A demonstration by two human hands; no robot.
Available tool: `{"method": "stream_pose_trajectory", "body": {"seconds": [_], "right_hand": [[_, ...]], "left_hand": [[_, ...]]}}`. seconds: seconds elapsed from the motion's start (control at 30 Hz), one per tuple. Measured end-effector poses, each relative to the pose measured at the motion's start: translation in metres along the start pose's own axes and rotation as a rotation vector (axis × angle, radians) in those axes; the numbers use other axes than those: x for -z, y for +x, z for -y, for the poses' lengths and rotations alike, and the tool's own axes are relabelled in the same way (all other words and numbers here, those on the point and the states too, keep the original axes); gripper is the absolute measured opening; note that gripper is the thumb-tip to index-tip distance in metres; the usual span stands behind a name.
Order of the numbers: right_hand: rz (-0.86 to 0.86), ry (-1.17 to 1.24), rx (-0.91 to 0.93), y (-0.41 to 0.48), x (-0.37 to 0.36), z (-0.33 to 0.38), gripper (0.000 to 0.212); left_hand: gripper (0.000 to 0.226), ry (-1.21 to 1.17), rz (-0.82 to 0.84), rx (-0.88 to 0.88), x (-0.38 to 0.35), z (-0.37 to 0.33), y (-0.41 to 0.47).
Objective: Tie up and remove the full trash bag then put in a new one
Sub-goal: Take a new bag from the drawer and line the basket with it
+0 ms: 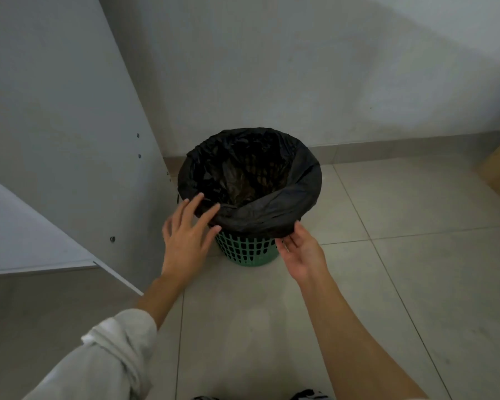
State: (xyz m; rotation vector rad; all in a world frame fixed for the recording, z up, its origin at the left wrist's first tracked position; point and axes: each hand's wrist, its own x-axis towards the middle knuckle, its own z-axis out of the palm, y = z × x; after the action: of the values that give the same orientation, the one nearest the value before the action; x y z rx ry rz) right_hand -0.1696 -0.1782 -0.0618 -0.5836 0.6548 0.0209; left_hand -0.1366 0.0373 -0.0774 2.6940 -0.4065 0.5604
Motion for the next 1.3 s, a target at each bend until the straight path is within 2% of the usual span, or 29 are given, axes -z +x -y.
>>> {"method": "stream_pose_trajectory", "body": {"seconds": [0.07,0.13,0.2,0.23,0.3,0.37,0.43,0.57,0.63,0.77,0.83,1.07,1.2,1.3], "right_hand": [[-0.005,-0.021,-0.021,0.002,0.000,-0.006,0.035],[-0.013,-0.032,-0.029,0.004,0.002,-0.010,0.039],[0.004,-0.019,-0.022,0.005,0.003,-0.013,0.041],[0.022,-0.009,-0.015,0.004,0.003,-0.014,0.040],[0.065,-0.003,-0.002,0.002,0.003,-0.018,0.033],[0.083,-0.003,0.011,0.000,0.003,-0.024,0.014],[0.068,0.039,0.032,-0.003,0.003,-0.029,0.016],[0.049,-0.002,0.069,-0.004,0.000,-0.037,0.021],[0.022,-0.014,0.065,-0.004,-0.003,-0.039,0.019],[0.036,-0.047,0.078,-0.008,-0.004,-0.043,0.040],[0.036,-0.085,0.101,-0.011,-0.004,-0.046,0.043],[-0.084,-0.398,0.264,-0.013,-0.003,-0.053,0.020],[-0.059,-0.555,0.390,-0.017,-0.005,-0.052,0.021],[-0.071,-0.573,0.422,-0.019,-0.006,-0.054,0.012]], "left_hand": [[0.061,-0.288,-0.064,0.238,0.002,-0.019,-0.011],[0.072,-0.766,-0.116,0.611,0.001,-0.042,-0.018],[0.070,-1.237,-0.091,1.008,-0.004,-0.056,-0.016],[0.067,-1.407,-0.058,1.133,-0.009,-0.059,-0.014],[0.057,-1.627,0.003,1.197,-0.014,-0.063,-0.012],[0.048,-1.723,0.015,1.193,-0.014,-0.065,-0.011],[0.042,-1.762,-0.026,1.189,-0.010,-0.064,-0.010],[0.047,-1.779,-0.071,1.159,-0.005,-0.055,-0.007],[0.039,-1.792,-0.077,1.155,-0.005,-0.054,-0.010],[0.024,-1.740,-0.019,1.102,-0.011,-0.057,-0.016],[0.022,-1.668,0.010,1.064,-0.015,-0.062,-0.018],[0.006,-1.670,0.126,1.074,-0.011,-0.071,-0.023],[0.022,-1.334,0.139,0.966,-0.010,-0.074,-0.019],[0.014,-1.277,0.098,0.884,-0.010,-0.076,-0.013]]}}
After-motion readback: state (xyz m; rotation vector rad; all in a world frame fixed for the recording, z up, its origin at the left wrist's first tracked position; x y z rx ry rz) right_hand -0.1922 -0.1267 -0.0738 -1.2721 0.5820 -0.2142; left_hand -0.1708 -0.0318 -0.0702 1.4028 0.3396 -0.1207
